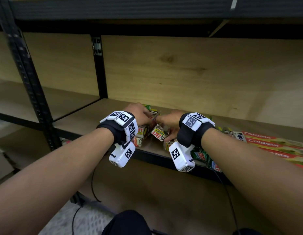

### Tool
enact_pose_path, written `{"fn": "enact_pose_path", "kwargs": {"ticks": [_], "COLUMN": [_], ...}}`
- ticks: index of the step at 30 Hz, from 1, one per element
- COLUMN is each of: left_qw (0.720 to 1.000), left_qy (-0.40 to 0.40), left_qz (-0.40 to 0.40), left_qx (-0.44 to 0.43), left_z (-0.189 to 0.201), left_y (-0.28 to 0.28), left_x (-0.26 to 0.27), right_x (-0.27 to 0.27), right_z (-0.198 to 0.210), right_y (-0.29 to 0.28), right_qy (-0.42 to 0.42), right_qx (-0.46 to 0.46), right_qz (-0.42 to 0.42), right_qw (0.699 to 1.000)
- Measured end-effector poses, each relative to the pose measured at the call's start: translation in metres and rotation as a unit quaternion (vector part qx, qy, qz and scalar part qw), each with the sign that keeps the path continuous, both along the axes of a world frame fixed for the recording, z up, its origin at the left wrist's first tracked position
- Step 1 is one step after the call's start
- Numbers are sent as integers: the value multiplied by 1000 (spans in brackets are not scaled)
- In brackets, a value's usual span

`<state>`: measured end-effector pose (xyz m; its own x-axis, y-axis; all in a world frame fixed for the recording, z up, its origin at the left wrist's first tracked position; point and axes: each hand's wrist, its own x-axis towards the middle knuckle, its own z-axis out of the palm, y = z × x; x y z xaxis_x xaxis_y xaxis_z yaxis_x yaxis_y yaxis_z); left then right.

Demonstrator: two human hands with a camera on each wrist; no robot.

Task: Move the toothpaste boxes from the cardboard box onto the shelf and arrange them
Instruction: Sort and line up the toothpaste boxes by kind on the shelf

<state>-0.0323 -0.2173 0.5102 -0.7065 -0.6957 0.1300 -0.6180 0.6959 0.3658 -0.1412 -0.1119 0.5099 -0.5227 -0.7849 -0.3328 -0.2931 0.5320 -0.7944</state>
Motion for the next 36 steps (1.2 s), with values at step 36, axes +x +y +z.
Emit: {"fn": "enact_pose_path", "kwargs": {"ticks": [36], "left_qw": [997], "left_qy": [-26], "left_qz": [-60], "left_qx": [-32], "left_z": [22], "left_y": [76], "left_x": [-65], "right_x": [-110], "right_z": [45], "right_y": [124], "right_qy": [253], "right_qx": [-5], "right_qz": [-58], "right_qw": [966]}}
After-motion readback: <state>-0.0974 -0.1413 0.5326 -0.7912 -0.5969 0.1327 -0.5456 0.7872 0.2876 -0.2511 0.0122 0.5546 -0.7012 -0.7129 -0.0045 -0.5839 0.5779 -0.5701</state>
